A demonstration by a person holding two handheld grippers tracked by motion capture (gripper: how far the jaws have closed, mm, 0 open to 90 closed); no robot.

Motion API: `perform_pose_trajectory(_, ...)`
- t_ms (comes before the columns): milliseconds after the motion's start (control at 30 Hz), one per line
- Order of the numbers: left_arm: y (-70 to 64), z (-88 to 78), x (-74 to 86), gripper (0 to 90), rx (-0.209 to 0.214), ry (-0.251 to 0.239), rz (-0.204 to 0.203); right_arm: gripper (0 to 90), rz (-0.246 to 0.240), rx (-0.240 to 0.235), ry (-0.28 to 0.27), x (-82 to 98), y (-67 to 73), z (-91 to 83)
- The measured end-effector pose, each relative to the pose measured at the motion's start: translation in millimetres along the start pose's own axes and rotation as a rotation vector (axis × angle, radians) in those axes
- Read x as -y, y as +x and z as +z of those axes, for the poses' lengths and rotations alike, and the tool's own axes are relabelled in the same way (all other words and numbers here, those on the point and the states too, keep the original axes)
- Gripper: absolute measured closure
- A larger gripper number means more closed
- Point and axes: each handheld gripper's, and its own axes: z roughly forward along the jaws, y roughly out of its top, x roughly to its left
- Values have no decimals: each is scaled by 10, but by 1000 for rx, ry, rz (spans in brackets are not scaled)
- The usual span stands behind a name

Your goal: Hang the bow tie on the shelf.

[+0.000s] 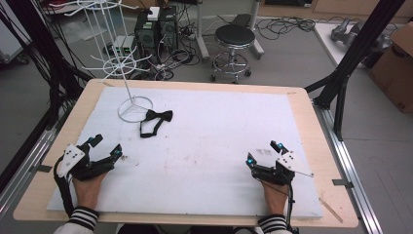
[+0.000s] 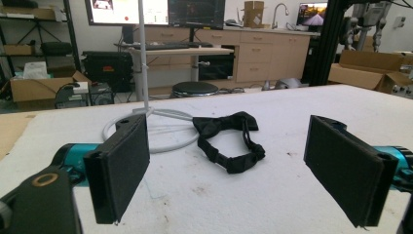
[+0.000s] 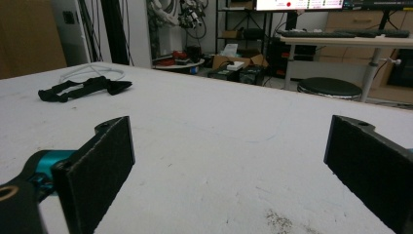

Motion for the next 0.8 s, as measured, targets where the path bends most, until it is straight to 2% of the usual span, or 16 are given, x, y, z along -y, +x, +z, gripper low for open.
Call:
perform_pose_trajectory(300, -6, 3, 2, 172, -9, -2, -5, 33, -2, -3, -1, 1, -3, -2)
perform_pose_trajectory(600, -35, 1, 3, 169, -47, -3, 15, 33, 3, -2, -1, 1, -2, -3)
perform_pose_trajectory(800, -33, 15, -2, 166, -47, 10, 10, 33, 3, -1, 0, 1, -6, -5)
